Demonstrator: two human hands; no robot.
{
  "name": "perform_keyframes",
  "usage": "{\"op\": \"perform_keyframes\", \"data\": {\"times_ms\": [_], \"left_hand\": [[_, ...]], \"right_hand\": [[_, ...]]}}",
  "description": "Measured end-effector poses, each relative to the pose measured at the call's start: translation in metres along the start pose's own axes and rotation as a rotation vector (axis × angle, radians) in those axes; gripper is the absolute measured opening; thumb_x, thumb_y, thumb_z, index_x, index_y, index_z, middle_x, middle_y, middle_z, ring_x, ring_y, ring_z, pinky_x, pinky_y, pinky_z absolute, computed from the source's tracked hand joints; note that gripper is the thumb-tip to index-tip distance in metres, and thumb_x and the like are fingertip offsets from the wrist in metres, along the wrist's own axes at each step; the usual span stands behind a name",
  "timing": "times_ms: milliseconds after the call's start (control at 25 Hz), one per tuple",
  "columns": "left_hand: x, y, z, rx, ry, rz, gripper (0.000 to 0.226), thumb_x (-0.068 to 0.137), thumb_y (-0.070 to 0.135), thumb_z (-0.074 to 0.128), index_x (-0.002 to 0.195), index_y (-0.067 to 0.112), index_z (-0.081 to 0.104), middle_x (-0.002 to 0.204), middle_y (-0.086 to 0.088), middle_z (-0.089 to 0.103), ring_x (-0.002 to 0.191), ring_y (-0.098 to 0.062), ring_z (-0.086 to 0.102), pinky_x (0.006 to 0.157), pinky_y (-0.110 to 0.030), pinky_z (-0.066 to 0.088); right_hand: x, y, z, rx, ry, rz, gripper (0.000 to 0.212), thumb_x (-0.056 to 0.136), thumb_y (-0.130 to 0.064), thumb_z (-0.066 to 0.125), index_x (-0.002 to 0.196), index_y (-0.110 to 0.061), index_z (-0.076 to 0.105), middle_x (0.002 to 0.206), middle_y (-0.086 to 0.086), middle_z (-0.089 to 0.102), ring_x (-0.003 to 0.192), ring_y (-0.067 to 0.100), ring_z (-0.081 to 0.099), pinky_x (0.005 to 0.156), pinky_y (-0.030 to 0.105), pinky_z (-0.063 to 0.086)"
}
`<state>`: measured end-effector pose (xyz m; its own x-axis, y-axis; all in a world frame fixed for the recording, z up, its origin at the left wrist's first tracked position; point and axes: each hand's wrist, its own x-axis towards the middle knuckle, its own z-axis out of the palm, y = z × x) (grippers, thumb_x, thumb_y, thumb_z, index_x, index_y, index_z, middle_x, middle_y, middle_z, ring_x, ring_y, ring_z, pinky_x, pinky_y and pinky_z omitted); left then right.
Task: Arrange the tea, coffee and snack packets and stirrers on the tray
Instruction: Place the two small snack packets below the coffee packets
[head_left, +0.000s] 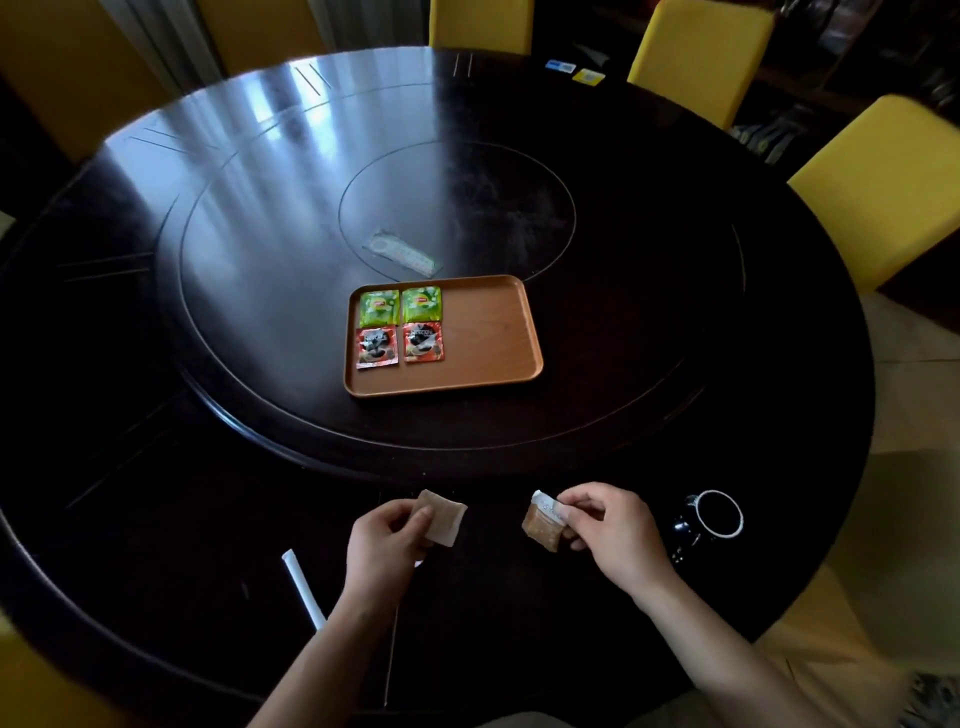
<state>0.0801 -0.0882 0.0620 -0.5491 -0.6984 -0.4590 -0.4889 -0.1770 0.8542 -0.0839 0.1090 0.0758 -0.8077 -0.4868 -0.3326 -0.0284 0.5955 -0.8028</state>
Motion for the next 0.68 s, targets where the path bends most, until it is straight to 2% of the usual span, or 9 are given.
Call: {"op": "perform_keyframes", "data": {"times_ms": [200, 320, 440, 480, 560, 680], "left_hand": [[0.011, 0.012, -0.026, -0.077, 0.078, 0.029, 0.013, 0.094, 0.016, 0.066, 0.089, 0.017, 0.078, 0.079, -0.006, 0.078, 0.070, -0.019, 0.073, 0.063, -0.031, 0.055], [0.020, 0.017, -0.038, -0.084, 0.140, 0.035, 0.014, 0.094, 0.016, 0.066, 0.087, 0.018, 0.078, 0.078, -0.003, 0.079, 0.072, -0.019, 0.075, 0.068, -0.035, 0.060], [0.031, 0.026, -0.045, -0.089, 0.132, 0.038, 0.013, 0.094, 0.016, 0.066, 0.088, 0.019, 0.078, 0.077, -0.001, 0.079, 0.074, -0.020, 0.076, 0.067, -0.034, 0.059], [0.034, 0.032, -0.045, -0.092, 0.136, 0.039, 0.013, 0.094, 0.016, 0.067, 0.089, 0.019, 0.078, 0.078, -0.001, 0.079, 0.074, -0.020, 0.076, 0.067, -0.033, 0.058], [0.083, 0.031, -0.085, -0.142, 0.255, 0.003, 0.012, 0.094, 0.017, 0.067, 0.090, 0.019, 0.078, 0.078, 0.000, 0.079, 0.074, -0.019, 0.076, 0.065, -0.032, 0.058], [0.082, 0.037, -0.086, -0.147, 0.258, 0.007, 0.012, 0.093, 0.019, 0.067, 0.088, 0.021, 0.078, 0.079, 0.000, 0.079, 0.074, -0.018, 0.076, 0.069, -0.036, 0.062]], "right_hand": [[0.016, -0.027, 0.017, 0.078, -0.028, 0.011, 0.010, 0.088, -0.009, 0.070, 0.087, -0.019, 0.075, 0.082, 0.001, 0.076, 0.072, 0.014, 0.075, 0.067, 0.033, 0.064], [0.031, -0.050, 0.028, 0.116, -0.039, 0.008, 0.011, 0.088, -0.007, 0.070, 0.085, -0.017, 0.073, 0.081, 0.003, 0.076, 0.071, 0.015, 0.075, 0.067, 0.033, 0.064], [0.056, -0.077, 0.040, 0.130, -0.014, 0.000, 0.010, 0.088, -0.006, 0.068, 0.086, -0.015, 0.072, 0.083, 0.005, 0.075, 0.070, 0.017, 0.075, 0.068, 0.033, 0.064], [0.064, -0.084, 0.042, 0.163, -0.014, 0.011, 0.009, 0.089, -0.005, 0.068, 0.086, -0.013, 0.071, 0.083, 0.006, 0.075, 0.070, 0.018, 0.075, 0.069, 0.034, 0.064], [0.126, -0.129, 0.102, 0.196, -0.102, 0.023, 0.006, 0.089, -0.001, 0.066, 0.088, -0.005, 0.069, 0.087, 0.012, 0.074, 0.068, 0.021, 0.074, 0.069, 0.036, 0.064], [0.146, -0.151, 0.116, 0.300, -0.067, 0.061, 0.005, 0.089, 0.005, 0.063, 0.093, 0.004, 0.066, 0.090, 0.018, 0.072, 0.068, 0.023, 0.073, 0.066, 0.032, 0.064]]}}
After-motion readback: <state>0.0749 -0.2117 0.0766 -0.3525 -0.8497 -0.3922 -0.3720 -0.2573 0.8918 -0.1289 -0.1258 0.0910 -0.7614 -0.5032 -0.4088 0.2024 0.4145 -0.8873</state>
